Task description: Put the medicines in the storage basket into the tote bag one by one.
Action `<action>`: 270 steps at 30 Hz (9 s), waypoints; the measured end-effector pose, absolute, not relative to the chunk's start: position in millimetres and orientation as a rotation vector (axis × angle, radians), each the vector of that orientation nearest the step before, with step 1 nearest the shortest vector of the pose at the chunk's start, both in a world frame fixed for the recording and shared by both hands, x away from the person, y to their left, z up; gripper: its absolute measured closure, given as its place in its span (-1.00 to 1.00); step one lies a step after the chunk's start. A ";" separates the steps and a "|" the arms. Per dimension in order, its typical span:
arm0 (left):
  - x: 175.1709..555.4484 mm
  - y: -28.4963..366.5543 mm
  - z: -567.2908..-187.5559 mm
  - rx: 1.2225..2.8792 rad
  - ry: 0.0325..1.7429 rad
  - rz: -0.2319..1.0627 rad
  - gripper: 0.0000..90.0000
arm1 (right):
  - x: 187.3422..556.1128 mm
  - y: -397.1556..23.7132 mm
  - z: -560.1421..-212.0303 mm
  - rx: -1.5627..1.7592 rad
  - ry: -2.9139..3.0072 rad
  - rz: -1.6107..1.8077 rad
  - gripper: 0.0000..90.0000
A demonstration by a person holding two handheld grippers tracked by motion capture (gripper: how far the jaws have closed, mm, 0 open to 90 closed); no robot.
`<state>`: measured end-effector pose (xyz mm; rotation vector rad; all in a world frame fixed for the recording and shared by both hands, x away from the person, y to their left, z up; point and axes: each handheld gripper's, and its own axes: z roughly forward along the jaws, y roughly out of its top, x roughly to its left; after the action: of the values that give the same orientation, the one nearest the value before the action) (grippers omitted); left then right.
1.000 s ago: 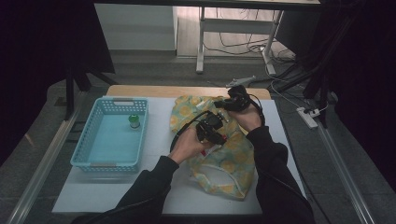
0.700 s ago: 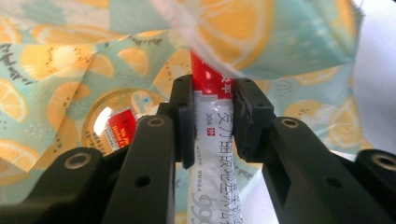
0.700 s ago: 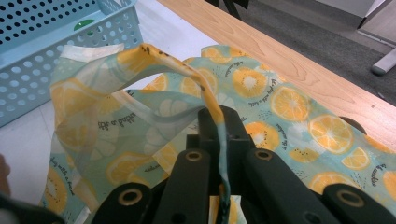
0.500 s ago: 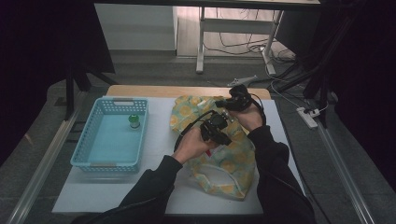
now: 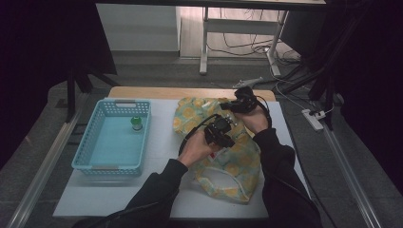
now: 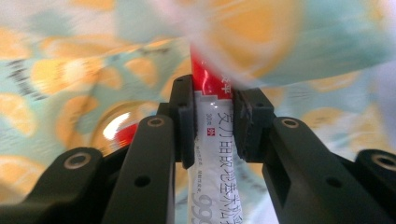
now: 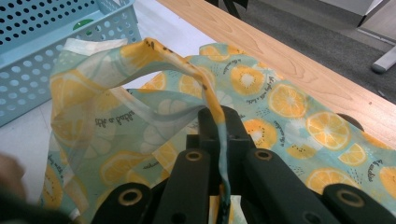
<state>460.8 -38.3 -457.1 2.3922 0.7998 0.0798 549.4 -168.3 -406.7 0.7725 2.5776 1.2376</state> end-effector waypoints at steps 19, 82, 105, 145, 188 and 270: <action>485.6 2.5 -479.7 2.432 1.008 0.256 0.59 | 548.9 -160.6 -417.0 0.765 2.598 1.209 1.00; 432.0 104.9 -426.7 2.227 0.819 0.186 -0.98 | 544.9 -162.0 -423.7 0.774 2.602 1.223 1.00; 430.0 210.2 -426.8 2.126 1.031 0.287 -1.00 | 544.1 -161.7 -424.9 0.770 2.605 1.215 1.00; 481.7 274.9 -492.9 2.207 1.371 0.369 -0.94 | 541.9 -158.9 -425.5 0.758 2.612 1.222 1.00; 462.9 270.9 -451.8 2.203 1.335 0.356 0.15 | 540.4 -158.2 -426.5 0.761 2.608 1.228 1.00; 489.0 22.0 -455.3 2.367 0.875 0.274 0.15 | 546.3 -158.5 -426.3 0.770 2.583 1.223 1.00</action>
<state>489.0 22.0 -455.3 2.3673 0.8749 0.2736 546.3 -158.5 -426.3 0.7696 2.5833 1.2230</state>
